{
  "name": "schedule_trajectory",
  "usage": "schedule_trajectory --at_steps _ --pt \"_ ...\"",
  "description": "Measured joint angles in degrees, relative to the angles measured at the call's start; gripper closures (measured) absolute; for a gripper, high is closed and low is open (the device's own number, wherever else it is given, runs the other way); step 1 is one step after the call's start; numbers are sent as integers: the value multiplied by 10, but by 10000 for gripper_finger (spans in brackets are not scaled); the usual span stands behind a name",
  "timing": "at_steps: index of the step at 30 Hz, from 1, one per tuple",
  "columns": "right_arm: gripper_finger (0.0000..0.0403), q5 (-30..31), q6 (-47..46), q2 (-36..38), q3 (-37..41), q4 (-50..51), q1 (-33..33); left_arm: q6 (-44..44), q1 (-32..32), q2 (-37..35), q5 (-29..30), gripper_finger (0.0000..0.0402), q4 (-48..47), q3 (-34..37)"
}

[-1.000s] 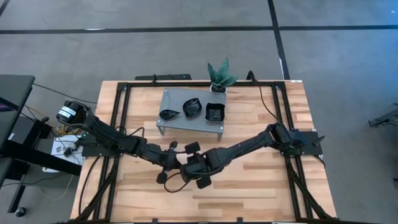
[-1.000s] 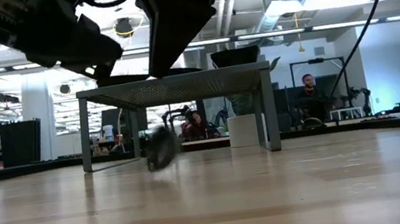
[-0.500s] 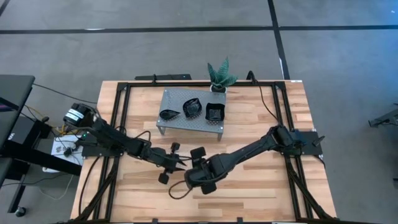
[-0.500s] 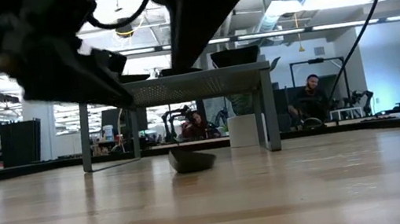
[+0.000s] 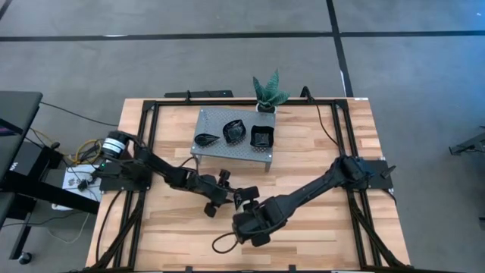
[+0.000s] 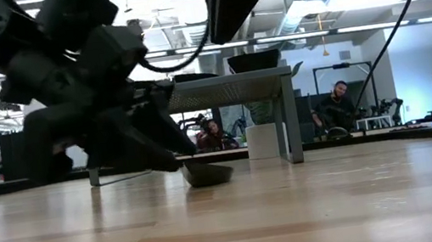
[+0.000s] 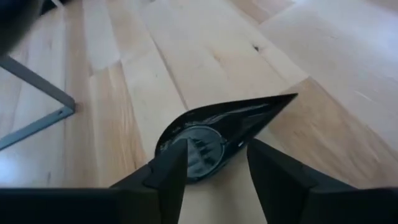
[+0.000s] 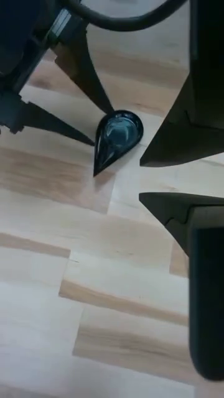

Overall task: Pick & Place Mini shaped plates
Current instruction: Stack the drop shaped plate on top of the drop shaped plates on the shelf

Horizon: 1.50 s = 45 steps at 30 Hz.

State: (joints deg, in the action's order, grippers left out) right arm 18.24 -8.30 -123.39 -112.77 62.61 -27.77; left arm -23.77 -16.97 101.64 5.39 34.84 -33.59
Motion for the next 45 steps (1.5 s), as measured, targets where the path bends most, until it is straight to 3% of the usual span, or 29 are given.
schedule_trajectory --at_steps 13,25,31,45 --pt "332 -2 -38 -2 0 3 -5 0 3 24 -23 282 2 -8" --pt "332 -2 -38 -3 0 2 -5 6 19 24 -46 392 1 -8" --pt "332 -2 -38 -3 0 2 -5 76 4 24 -43 397 2 -8" --pt "332 -2 -38 -3 0 1 -5 261 -108 -8 118 397 -4 -8"
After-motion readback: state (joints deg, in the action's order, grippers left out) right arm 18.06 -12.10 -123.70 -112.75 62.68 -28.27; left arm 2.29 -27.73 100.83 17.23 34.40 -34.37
